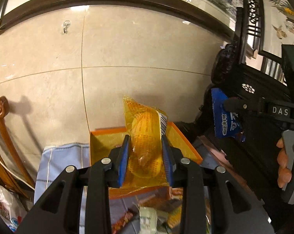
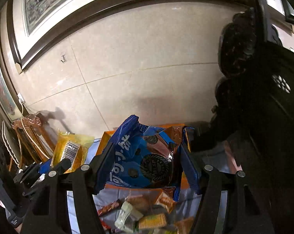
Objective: Organize snacks
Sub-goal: 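Drop corn pack into orange box with left tool while right tool drops cookie bag in, then grasp white printed pack with left tool while right tool grasps brown paper pack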
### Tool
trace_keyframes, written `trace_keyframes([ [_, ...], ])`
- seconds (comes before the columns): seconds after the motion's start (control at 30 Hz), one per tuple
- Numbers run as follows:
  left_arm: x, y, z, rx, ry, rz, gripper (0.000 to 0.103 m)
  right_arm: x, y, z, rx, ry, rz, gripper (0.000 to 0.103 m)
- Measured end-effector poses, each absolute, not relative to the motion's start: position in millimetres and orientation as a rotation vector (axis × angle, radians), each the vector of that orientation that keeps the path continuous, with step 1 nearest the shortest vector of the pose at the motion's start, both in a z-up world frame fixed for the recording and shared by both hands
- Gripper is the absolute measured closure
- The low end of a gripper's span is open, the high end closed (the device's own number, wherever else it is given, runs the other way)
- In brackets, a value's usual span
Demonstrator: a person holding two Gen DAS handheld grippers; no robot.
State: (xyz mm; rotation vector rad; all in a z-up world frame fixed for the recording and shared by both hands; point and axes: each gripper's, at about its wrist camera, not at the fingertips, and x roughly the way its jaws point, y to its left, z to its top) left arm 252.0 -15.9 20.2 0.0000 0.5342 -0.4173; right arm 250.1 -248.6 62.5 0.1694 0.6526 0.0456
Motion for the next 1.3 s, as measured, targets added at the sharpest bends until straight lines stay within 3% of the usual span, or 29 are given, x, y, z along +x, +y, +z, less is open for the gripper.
trace_keyframes([
  [0.13,291.7,-26.4,17.7,0.005,0.536,-0.386,0.072,288.6,-247.2,56.0,0.162,0.669,0.086,0.032],
  [0.17,302.6,-28.7,14.4,0.004,0.542,-0.38,0.057,303.5,-246.6,47.3,0.144,0.699,0.102,0.028],
  [0.2,318.9,-31.0,4.3,-0.002,0.568,-0.362,0.022,313.5,-247.0,38.1,0.124,0.722,0.085,0.02],
  [0.23,326.1,-31.2,-2.0,-0.004,0.577,-0.333,0.01,320.3,-249.6,29.1,0.107,0.742,0.06,0.018],
  [0.27,331.4,-29.9,-10.3,-0.005,0.58,-0.299,0.009,324.9,-253.8,16.6,0.104,0.774,0.045,0.018],
  [0.47,307.2,-1.6,-67.5,-0.025,0.679,-0.297,0.009,286.3,-277.0,-49.1,0.08,0.875,-0.032,0.018],
  [0.73,174.9,34.2,-157.4,0.031,0.844,-0.376,0.009,191.9,-277.1,-188.3,-0.11,1.145,-0.092,0.018],
  [1.0,80.2,34.6,-215.9,0.16,0.917,-0.434,0.009,182.2,-275.1,-227.3,-0.134,1.238,-0.11,0.016],
  [1.17,72.6,31.2,-247.8,0.183,0.984,-0.396,0.009,175.6,-288.7,-231.5,-0.059,1.197,-0.164,0.004],
  [1.23,70.5,31.6,-256.8,0.156,1.017,-0.406,0.011,174.6,-300.4,-235.4,0.027,1.214,-0.162,0.004],
  [1.3,63.5,31.8,-265.3,0.181,1.027,-0.388,0.023,173.1,-315.9,-240.8,0.164,1.245,-0.143,0.003],
])
